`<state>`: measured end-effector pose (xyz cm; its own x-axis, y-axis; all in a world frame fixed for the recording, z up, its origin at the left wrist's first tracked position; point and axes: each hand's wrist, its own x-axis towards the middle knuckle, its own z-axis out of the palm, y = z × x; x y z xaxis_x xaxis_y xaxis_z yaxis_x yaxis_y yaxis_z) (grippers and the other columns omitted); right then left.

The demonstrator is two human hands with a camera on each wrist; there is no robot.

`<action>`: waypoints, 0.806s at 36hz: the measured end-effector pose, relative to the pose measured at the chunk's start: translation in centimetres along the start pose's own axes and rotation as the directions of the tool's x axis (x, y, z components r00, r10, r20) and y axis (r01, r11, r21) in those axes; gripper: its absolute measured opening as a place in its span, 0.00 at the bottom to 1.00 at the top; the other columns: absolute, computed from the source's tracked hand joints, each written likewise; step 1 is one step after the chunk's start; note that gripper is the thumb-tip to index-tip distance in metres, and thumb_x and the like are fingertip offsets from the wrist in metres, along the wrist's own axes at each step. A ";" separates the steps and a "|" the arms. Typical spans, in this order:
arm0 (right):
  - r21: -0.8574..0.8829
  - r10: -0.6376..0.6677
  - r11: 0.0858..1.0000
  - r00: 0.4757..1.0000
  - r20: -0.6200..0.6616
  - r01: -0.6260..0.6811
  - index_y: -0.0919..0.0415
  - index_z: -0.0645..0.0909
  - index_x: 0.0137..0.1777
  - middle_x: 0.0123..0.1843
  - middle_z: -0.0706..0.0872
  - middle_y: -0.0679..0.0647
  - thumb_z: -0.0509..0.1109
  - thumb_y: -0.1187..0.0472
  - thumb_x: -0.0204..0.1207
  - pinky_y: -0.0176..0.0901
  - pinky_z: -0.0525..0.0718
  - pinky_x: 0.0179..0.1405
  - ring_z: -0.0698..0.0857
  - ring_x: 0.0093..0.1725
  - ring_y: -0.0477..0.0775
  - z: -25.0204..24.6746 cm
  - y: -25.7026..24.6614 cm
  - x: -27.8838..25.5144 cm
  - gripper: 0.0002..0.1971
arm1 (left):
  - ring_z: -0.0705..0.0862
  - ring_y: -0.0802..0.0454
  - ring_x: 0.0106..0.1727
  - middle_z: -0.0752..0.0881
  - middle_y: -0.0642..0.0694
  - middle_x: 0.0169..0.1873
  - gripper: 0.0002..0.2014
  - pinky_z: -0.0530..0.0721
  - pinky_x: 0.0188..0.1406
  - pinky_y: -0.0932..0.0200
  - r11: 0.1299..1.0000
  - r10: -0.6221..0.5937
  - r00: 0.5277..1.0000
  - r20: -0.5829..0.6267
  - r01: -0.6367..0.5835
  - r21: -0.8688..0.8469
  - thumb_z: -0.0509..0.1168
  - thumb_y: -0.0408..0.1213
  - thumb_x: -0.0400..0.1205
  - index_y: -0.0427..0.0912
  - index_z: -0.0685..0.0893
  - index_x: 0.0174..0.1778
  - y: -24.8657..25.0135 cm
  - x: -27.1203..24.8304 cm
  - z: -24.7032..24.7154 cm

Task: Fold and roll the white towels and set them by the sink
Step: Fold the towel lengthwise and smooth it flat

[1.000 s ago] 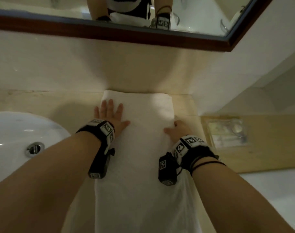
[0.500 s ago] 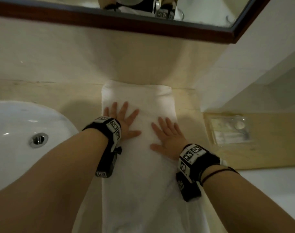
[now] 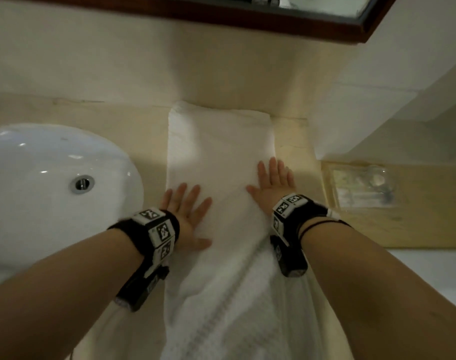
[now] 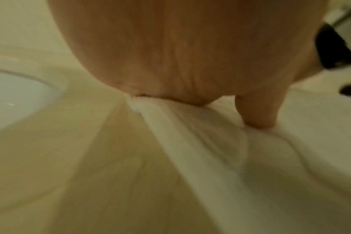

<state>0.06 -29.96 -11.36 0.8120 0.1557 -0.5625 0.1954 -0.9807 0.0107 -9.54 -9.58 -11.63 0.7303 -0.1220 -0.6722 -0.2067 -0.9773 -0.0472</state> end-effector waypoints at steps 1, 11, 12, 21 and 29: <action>-0.026 -0.014 1.000 1.000 0.006 0.014 0.53 0.28 0.82 0.82 0.26 0.55 0.41 0.38 0.83 0.52 0.31 0.80 0.29 0.82 0.56 0.1 -0.4 -0.6 0.36 | 0.24 0.42 0.78 0.23 0.47 0.77 0.51 0.28 0.76 0.42 1.000 -0.011 1.000 -0.010 0.011 -0.011 0.34 0.81 0.66 0.54 0.26 0.78 0.1 -0.7 0.7; 0.454 0.194 0.869 0.980 0.055 -0.197 0.61 0.40 0.83 0.85 0.48 0.58 0.68 0.49 0.79 0.49 0.60 0.78 0.56 0.82 0.61 0.5 0.7 -7.6 0.45 | 0.43 0.36 0.82 0.37 0.39 0.81 0.45 0.55 0.81 0.44 0.866 -0.338 0.937 -0.092 0.271 -0.419 0.68 0.55 0.76 0.60 0.45 0.82 1.5 -2.5 0.0; 0.467 0.199 0.856 0.975 0.099 -0.222 0.65 0.44 0.83 0.84 0.51 0.59 0.66 0.52 0.81 0.48 0.63 0.77 0.59 0.81 0.61 0.1 1.1 -7.9 0.42 | 0.50 0.35 0.81 0.45 0.36 0.81 0.43 0.59 0.80 0.44 0.825 -0.394 0.915 -0.085 0.311 -0.472 0.68 0.49 0.77 0.57 0.47 0.82 1.5 -2.5 -0.5; 0.489 0.202 0.842 0.974 0.105 -0.228 0.59 0.72 0.74 0.73 0.76 0.60 0.64 0.45 0.80 0.52 0.75 0.66 0.77 0.68 0.63 -0.8 2.6 -6.0 0.27 | 0.76 0.38 0.67 0.72 0.33 0.71 0.28 0.73 0.55 0.56 0.585 -0.478 0.879 -0.008 0.311 -0.749 0.59 0.29 0.84 0.41 0.58 0.79 -2.1 -1.5 -2.5; 0.725 0.325 0.665 0.944 -0.063 -0.180 0.62 0.77 0.67 0.58 0.83 0.61 0.65 0.50 0.81 0.43 0.76 0.53 0.82 0.57 0.62 -3.9 1.6 -0.4 0.21 | 0.79 0.34 0.61 0.79 0.33 0.62 0.24 0.75 0.50 0.54 0.532 -0.554 0.815 -0.170 0.190 -0.825 0.59 0.34 0.83 0.49 0.65 0.76 -6.5 3.4 -7.3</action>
<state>2.20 -31.09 -7.89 0.8646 -0.1641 -0.4748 -0.4149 -0.7664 -0.4905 -0.98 -4.88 -8.19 0.8202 0.4125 -0.3963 0.5659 -0.6861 0.4571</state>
